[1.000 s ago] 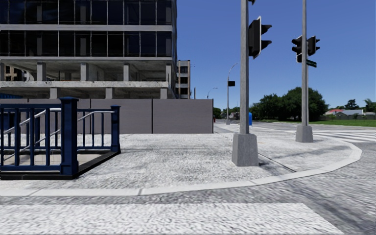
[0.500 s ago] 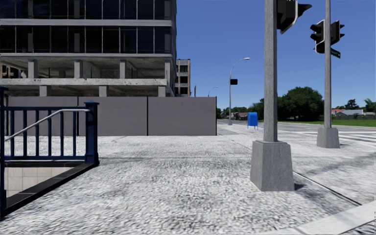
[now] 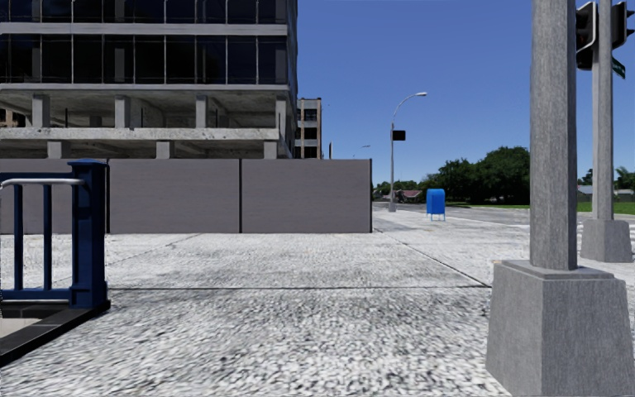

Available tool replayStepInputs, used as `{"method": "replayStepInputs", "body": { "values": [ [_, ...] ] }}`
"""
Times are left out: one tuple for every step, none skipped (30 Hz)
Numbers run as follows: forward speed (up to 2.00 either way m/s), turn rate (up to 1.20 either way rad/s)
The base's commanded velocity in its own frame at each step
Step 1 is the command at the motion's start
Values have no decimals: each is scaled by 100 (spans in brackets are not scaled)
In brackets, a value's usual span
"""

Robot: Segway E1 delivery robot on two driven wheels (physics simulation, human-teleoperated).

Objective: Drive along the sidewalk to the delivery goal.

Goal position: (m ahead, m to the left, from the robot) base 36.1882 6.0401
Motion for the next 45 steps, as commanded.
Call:
{"method": "replayStepInputs", "body": {
  "values": [
    [150,0],
    [149,0],
    [149,0],
    [149,0],
    [149,0],
    [149,0],
    [149,0],
    [149,0],
    [149,0],
    [149,0],
    [149,0],
    [149,-5],
    [149,-5],
    [149,-15],
    [149,-18],
    [149,-18],
    [149,-23],
    [149,-27],
    [149,-29],
    [149,-29],
    [149,-30],
    [149,-34],
    [149,-45],
    [149,-45],
    [149,-53],
    [149,-54],
    [149,-55],
    [149,-55],
    [149,-55],
    [149,-55],
    [149,-55],
    [149,-55],
    [167,-55],
    [200,-55],
    [200,-55],
    [200,-55],
    [200,-55],
    [200,-55],
    [200,-55],
    [200,-55],
    [200,-55],
    [200,-55],
    [200,-55],
    [200,-55],
    [200,-55]
  ]
}}
